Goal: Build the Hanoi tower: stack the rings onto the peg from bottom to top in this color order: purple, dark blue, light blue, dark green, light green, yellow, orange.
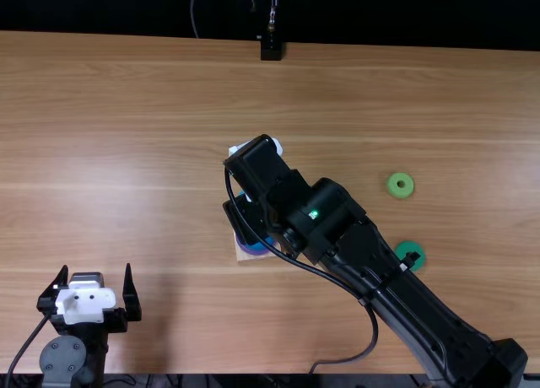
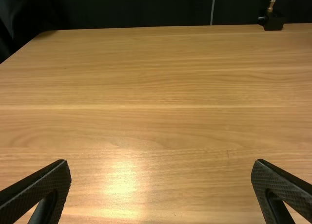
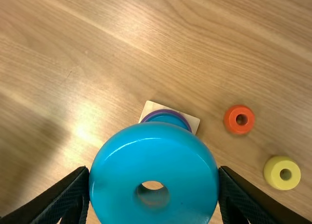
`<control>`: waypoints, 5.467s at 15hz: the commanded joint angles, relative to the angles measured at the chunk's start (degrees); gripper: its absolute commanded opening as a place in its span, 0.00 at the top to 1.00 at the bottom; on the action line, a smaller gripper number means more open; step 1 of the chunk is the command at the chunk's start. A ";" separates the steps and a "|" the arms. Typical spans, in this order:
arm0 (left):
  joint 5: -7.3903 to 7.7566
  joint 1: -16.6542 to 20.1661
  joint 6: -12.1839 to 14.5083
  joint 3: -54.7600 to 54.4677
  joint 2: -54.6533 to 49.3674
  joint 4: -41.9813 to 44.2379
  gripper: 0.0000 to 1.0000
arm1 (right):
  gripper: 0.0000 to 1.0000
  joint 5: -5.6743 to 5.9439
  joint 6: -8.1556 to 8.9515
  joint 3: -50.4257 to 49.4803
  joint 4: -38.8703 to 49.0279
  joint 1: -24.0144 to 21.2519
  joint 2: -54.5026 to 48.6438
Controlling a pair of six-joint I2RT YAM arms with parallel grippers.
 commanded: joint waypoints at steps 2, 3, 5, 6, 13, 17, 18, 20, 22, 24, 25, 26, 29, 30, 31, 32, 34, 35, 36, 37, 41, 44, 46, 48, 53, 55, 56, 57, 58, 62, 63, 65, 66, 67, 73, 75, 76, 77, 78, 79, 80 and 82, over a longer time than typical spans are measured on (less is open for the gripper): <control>-0.05 0.48 0.24 -5.93 -0.67 -4.57 0.00 | 1.00 -0.27 -0.11 1.11 0.09 -0.31 0.63; -0.05 0.48 0.24 -5.93 -0.67 -4.57 0.00 | 1.00 -0.38 -0.11 1.11 0.09 -0.31 0.63; -0.05 0.48 0.24 -5.93 -0.67 -4.57 0.00 | 1.00 -0.38 -0.11 1.03 -0.02 -0.31 0.63; -0.05 0.48 0.24 -5.93 -0.67 -4.57 0.00 | 1.00 -0.38 -0.21 1.11 -0.13 -0.31 0.63; -0.05 0.48 0.24 -5.93 -0.67 -4.57 0.00 | 1.00 -0.38 -0.42 1.03 -0.13 -1.89 0.63; -0.05 0.48 0.24 -5.93 -0.67 -4.57 0.00 | 1.00 -0.48 -1.48 0.94 -0.13 -2.95 0.63; -0.05 0.48 0.24 -5.93 -0.67 -4.57 0.00 | 1.00 -0.48 -1.37 0.94 -0.13 -2.95 0.63; -0.05 0.48 0.24 -5.93 -0.67 -4.57 0.00 | 1.00 -0.59 -1.27 0.94 -0.13 -2.86 0.63; -0.05 0.48 0.24 -5.93 -0.67 -4.57 0.00 | 1.00 -0.59 -1.06 0.68 -0.13 -2.86 0.63; -0.05 0.48 0.24 -5.93 -0.67 -4.57 0.00 | 1.00 -0.59 -0.85 0.32 -0.13 -2.86 0.63; -0.05 0.48 0.24 -5.93 -0.67 -4.57 0.00 | 1.00 -0.59 -0.85 0.06 -0.13 -2.86 0.63; -0.05 0.48 0.24 -5.93 -0.67 -4.57 0.00 | 1.00 -0.59 -0.85 -0.29 -0.02 -2.86 0.63; -0.05 0.48 0.24 -5.93 -0.67 -4.57 0.00 | 1.00 -0.59 -0.85 -0.82 -0.13 -2.86 0.63; -0.05 0.48 0.24 -5.93 -0.67 -4.57 0.00 | 1.00 -0.59 -0.74 -1.43 -0.02 -2.95 0.63; -0.05 0.48 0.24 -5.93 -0.67 -4.57 0.00 | 1.00 -0.59 -0.74 -1.79 0.09 -2.86 0.63; -0.05 0.48 0.24 -5.93 -0.67 -4.57 0.00 | 1.00 -0.59 -0.64 -1.96 -0.13 -2.86 0.63; -0.05 0.48 0.24 -5.93 -0.67 -4.57 0.00 | 1.00 -0.59 -0.53 -1.96 -0.02 -2.86 0.63; -0.05 0.48 0.24 -5.93 -0.67 -4.57 0.00 | 1.00 -0.59 -0.53 -1.96 -0.02 -2.86 0.63; -0.05 0.48 0.24 -5.93 -0.67 -4.57 0.00 | 1.00 -0.59 -0.53 -1.87 0.09 -2.86 0.63; -0.05 0.48 0.24 -5.93 -0.67 -4.57 0.00 | 1.00 -0.59 -0.53 -1.79 0.09 -2.86 0.63; -0.05 0.48 0.24 -5.93 -0.67 -4.57 0.00 | 1.00 -0.59 -0.53 -1.17 0.09 -2.33 0.63; -0.05 0.48 0.24 -5.93 -0.67 -4.57 0.00 | 1.00 -0.59 -0.53 -1.17 0.19 -2.33 0.63; -0.05 0.48 0.24 -5.93 -0.67 -4.57 0.00 | 1.00 -0.69 -0.53 -1.08 0.09 -2.25 0.55; -0.05 0.48 0.24 -5.93 -0.67 -4.57 0.00 | 1.00 -0.80 -0.53 -1.08 -0.02 -2.25 0.55; -0.05 0.48 0.24 -5.93 -0.67 -4.57 0.00 | 1.00 -0.91 -0.64 -0.91 -0.02 -1.98 0.46; -0.05 0.48 0.24 -5.93 -0.67 -4.57 0.00 | 1.00 -1.01 -0.53 -1.08 -0.02 -0.93 0.37; -0.05 0.48 0.24 -5.93 -0.67 -4.57 0.00 | 1.00 -1.01 -0.53 -1.08 -0.02 -0.84 0.46; -0.05 0.48 0.24 -5.93 -0.67 -4.57 0.00 | 1.00 -1.12 -0.42 -1.08 -0.02 -0.75 0.46; -0.05 0.48 0.24 -5.93 -0.67 -4.57 0.00 | 1.00 -1.22 -0.32 -0.99 -0.02 -0.22 0.37; -0.05 0.48 0.24 -5.93 -0.67 -4.57 0.00 | 1.00 -1.22 -0.42 -1.43 -0.02 -0.31 0.37; -0.05 0.48 0.24 -5.93 -0.67 -4.57 0.00 | 1.00 -1.22 -0.42 -1.52 -0.02 -0.49 0.37; -0.05 0.48 0.24 -5.93 -0.67 -4.57 0.00 | 1.00 -1.33 -0.53 -1.61 -0.02 -0.58 0.46; -0.05 0.48 0.24 -5.93 -0.67 -4.57 0.00 | 1.00 -1.33 -0.74 -1.61 -0.02 -0.58 0.46; -0.05 0.48 0.24 -5.93 -0.67 -4.57 0.00 | 1.00 -1.33 -0.95 -1.79 -0.02 -0.58 0.46; -0.05 0.48 0.24 -5.93 -0.67 -4.57 0.00 | 1.00 -1.33 -1.06 -2.84 0.51 -0.66 0.63; -0.05 0.48 0.24 -5.93 -0.67 -4.57 0.00 | 1.00 -1.33 -1.06 -2.75 0.61 -0.66 0.63; -0.05 0.48 0.24 -5.93 -0.67 -4.57 0.00 | 1.00 -1.22 -1.06 -2.75 0.72 -0.66 0.63; -0.05 0.48 0.24 -5.93 -0.67 -4.57 0.00 | 0.79 -1.22 -0.64 -2.75 0.72 -0.66 0.63; -0.05 0.48 0.24 -5.93 -0.67 -4.57 0.00 | 0.35 -0.91 -0.74 -2.75 0.72 -0.66 0.63; -0.05 0.48 0.24 -5.93 -0.67 -4.57 0.00 | 0.00 -0.69 -1.06 -2.84 0.40 -0.66 0.63; -0.05 0.48 0.24 -5.93 -0.67 -4.57 0.00 | 0.00 -0.59 -0.95 -3.19 0.19 -0.66 0.63; -0.05 0.48 0.24 -5.93 -0.67 -4.57 0.00 | 0.00 -0.69 -0.74 -4.33 1.03 -0.66 0.63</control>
